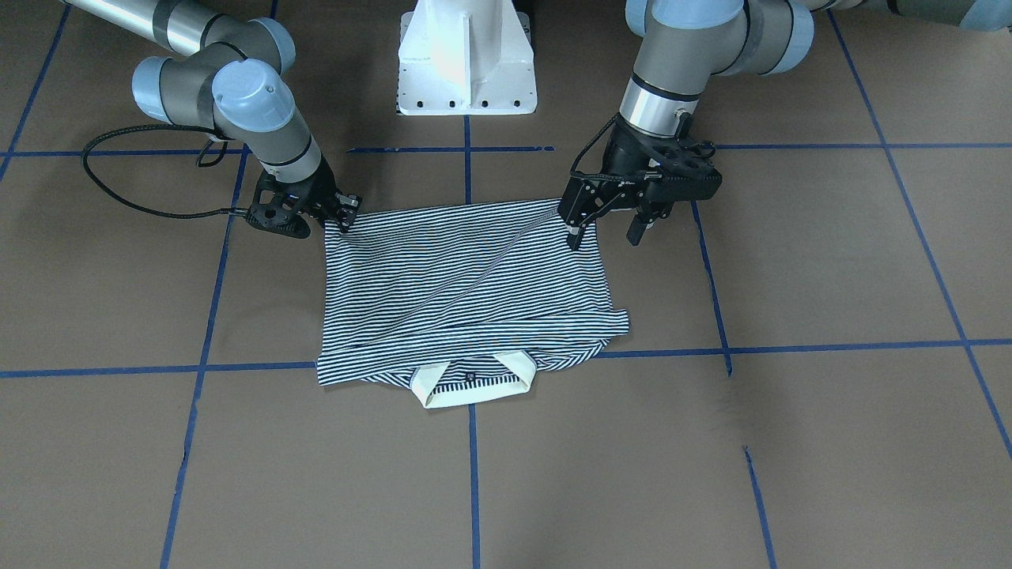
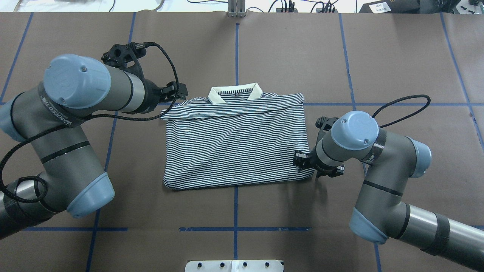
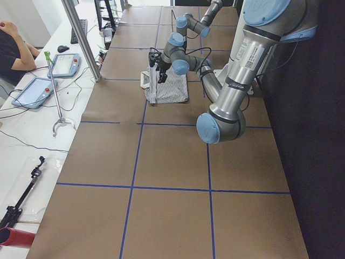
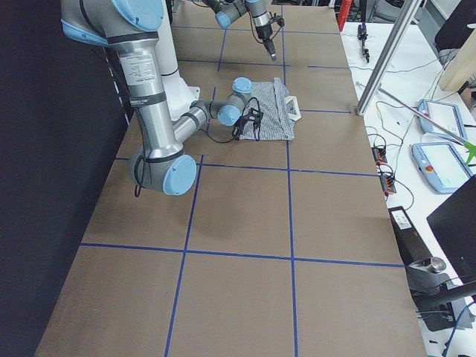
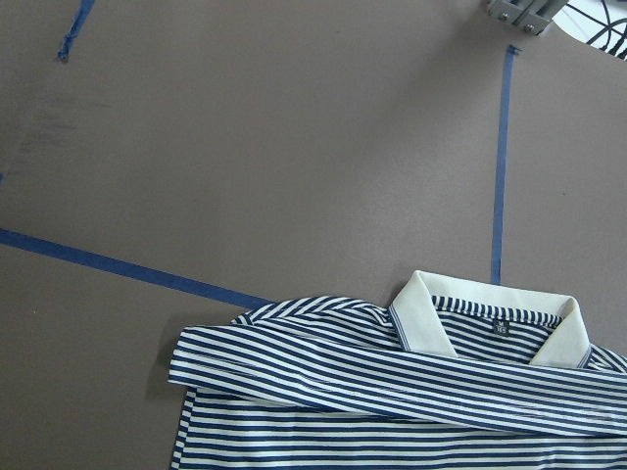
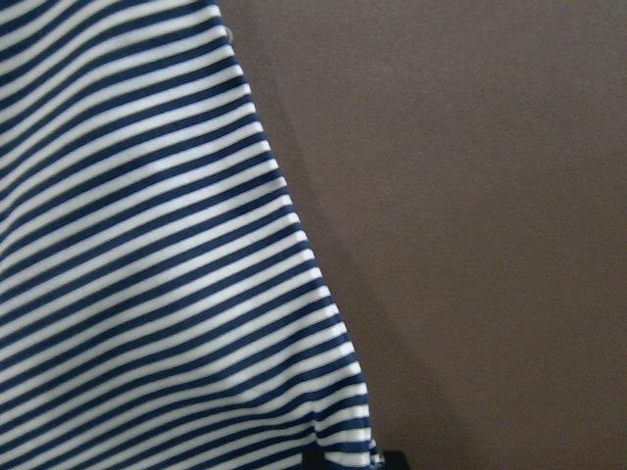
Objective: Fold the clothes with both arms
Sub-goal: 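Drag the folded shirt toward the robot with the right gripper, then lower the left gripper toward the shirt while the right gripper grasps its side edge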
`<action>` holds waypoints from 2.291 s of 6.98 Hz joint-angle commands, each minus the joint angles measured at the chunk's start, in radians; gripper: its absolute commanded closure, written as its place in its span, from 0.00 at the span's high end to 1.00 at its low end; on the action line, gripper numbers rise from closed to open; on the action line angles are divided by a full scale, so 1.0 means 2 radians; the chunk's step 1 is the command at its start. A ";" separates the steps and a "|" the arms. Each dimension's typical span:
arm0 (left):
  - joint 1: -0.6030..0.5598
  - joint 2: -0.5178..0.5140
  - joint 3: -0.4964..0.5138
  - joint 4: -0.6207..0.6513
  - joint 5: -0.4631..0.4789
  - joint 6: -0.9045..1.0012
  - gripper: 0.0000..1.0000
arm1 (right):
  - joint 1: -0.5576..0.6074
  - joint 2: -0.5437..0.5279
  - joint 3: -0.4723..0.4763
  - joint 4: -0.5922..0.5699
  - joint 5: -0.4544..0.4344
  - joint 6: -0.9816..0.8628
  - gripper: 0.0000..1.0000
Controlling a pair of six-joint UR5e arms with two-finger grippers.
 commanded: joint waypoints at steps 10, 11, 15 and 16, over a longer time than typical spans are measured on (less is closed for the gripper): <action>0.013 0.001 -0.013 0.001 0.001 0.000 1.00 | -0.156 -0.166 0.180 0.003 0.018 0.154 1.00; 0.024 0.002 -0.018 0.001 0.000 0.000 1.00 | -0.155 -0.166 0.182 0.007 0.001 0.154 1.00; 0.122 -0.003 -0.018 0.090 -0.028 -0.189 1.00 | -0.060 -0.137 0.186 0.056 -0.034 0.114 1.00; 0.167 -0.007 -0.013 0.095 -0.003 -0.266 0.99 | -0.037 -0.119 0.186 0.062 -0.031 0.087 1.00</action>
